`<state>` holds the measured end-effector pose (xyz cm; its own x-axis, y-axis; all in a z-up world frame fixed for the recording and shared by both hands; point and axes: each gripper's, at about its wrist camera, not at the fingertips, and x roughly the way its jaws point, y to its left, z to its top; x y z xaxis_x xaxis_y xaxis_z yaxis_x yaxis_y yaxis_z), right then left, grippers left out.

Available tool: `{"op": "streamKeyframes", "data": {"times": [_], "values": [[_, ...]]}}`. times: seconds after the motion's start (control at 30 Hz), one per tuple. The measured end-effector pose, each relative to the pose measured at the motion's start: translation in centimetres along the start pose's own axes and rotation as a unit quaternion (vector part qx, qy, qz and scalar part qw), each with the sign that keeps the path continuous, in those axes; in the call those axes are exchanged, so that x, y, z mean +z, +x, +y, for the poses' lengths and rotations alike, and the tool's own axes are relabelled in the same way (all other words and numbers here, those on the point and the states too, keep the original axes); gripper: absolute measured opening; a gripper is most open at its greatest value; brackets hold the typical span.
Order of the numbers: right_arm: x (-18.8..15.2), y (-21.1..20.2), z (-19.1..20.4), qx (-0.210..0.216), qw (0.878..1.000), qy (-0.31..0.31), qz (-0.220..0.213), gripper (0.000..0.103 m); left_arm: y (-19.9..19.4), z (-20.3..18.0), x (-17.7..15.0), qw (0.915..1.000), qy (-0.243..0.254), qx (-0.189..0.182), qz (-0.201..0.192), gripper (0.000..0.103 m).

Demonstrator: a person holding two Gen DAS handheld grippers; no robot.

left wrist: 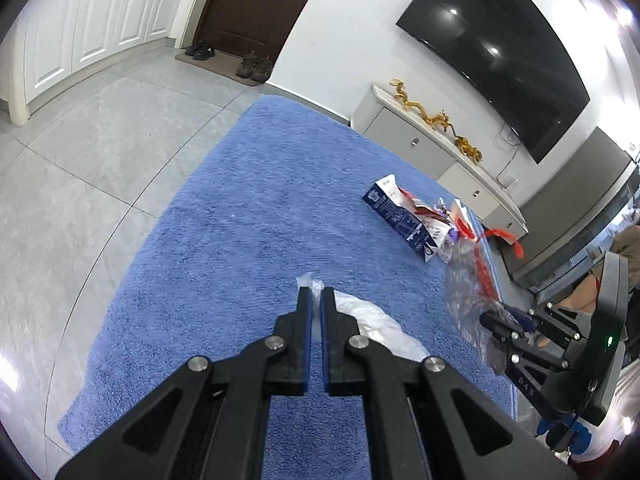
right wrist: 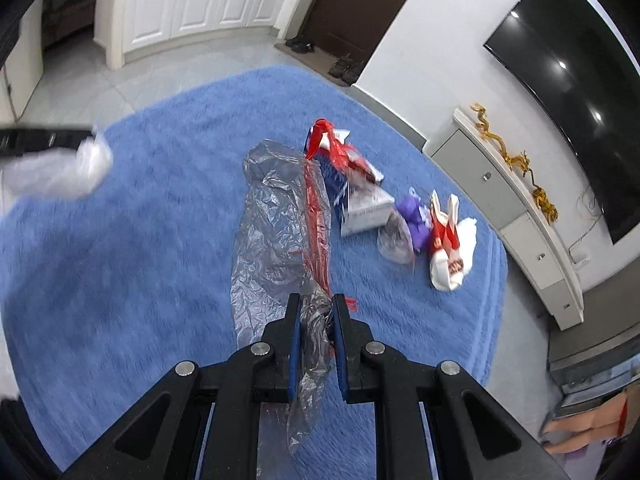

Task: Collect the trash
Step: 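Carry the white wrap and clear bag over the trash bin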

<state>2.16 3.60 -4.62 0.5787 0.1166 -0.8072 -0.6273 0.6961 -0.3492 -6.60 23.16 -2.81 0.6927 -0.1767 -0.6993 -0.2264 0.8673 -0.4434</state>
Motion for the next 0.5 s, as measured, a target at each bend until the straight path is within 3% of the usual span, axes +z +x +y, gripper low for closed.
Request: {"op": "streamKeyframes", "data": {"times": [0.27, 0.5], "values": [[2.2, -0.1, -3.4, -0.065, 0.996, 0.066, -0.016, 0.014, 2.1, -3.4, 0.9, 0.9994, 0.027, -0.017, 0.012, 0.003], [1.5, -1.1, -10.0, -0.131, 0.976, 0.168, -0.039, 0.014, 5.8, -10.1, 1.3, 0.9951, 0.075, -0.052, 0.038, 0.003]]}}
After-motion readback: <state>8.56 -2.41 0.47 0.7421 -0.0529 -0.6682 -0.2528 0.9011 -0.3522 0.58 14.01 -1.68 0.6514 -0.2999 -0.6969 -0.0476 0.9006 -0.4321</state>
